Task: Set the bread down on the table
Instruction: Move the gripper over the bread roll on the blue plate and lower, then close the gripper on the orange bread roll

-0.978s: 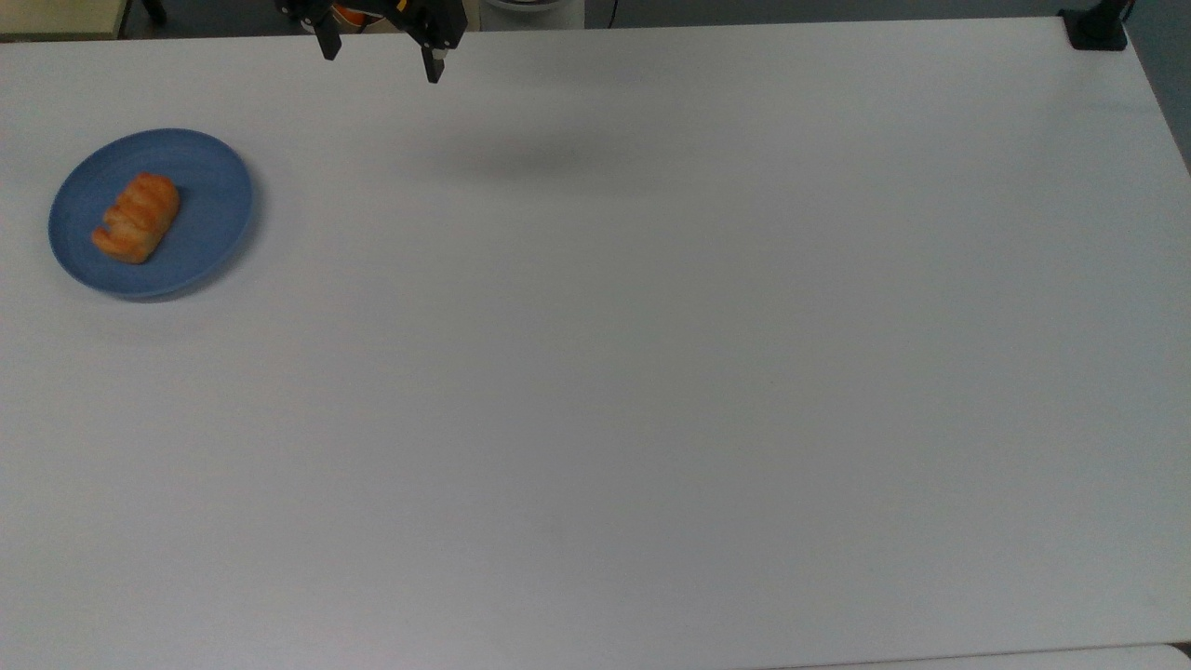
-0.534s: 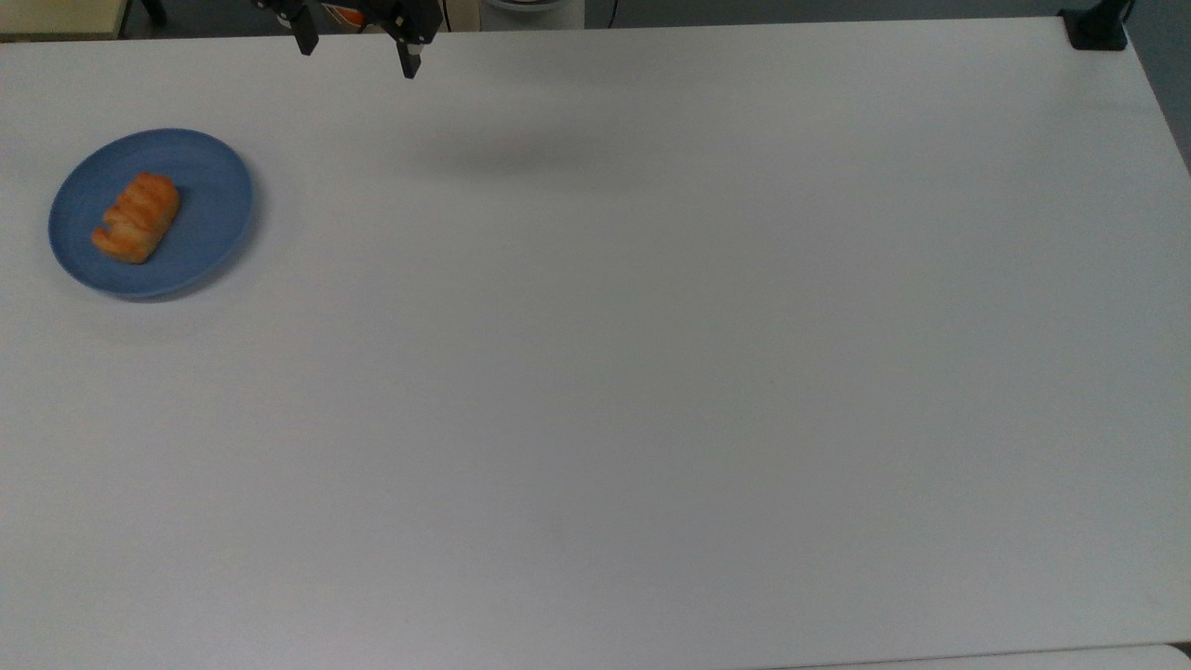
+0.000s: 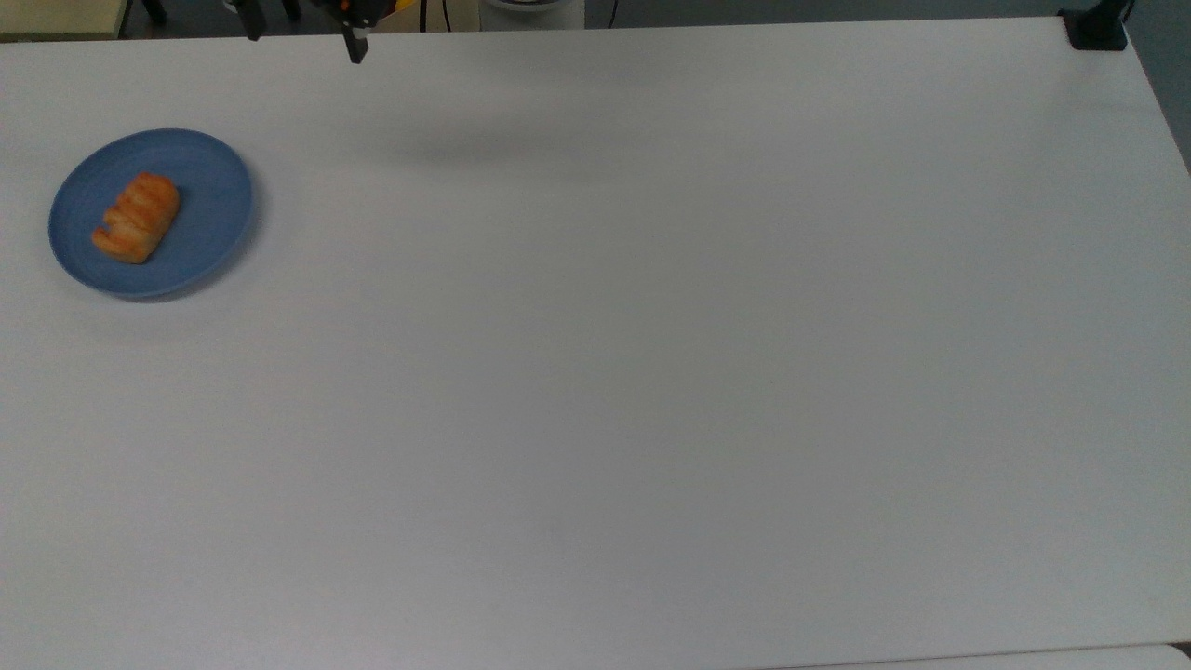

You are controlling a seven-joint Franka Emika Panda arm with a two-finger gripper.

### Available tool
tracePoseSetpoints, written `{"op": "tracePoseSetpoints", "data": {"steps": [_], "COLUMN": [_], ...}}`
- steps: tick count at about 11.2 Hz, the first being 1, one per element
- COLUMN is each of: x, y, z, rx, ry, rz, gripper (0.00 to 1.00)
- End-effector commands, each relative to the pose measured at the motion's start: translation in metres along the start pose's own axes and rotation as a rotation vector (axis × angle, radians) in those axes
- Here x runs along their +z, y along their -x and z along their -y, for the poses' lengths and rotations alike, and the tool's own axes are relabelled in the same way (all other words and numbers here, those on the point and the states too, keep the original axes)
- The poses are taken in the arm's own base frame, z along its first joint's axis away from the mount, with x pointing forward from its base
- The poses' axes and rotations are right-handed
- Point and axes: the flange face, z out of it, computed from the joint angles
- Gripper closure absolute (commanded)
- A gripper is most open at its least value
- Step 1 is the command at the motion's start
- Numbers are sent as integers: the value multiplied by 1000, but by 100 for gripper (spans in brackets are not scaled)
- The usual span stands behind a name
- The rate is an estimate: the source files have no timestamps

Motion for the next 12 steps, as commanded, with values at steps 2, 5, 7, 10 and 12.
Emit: {"op": "tracePoseSetpoints", "data": {"steps": [2,5,7,10,12], "x": [24,85,132,198,229], "y": [-10,-29,-26,-29,-30], "z": [-100,-172,-214,-233,-243], "rx": [-14,25,46,95,127], "ry": [52,122,152,166,166], "rz": [-19,-54,-47,-74,-85], "gripper": [0,0,0,0,0]}}
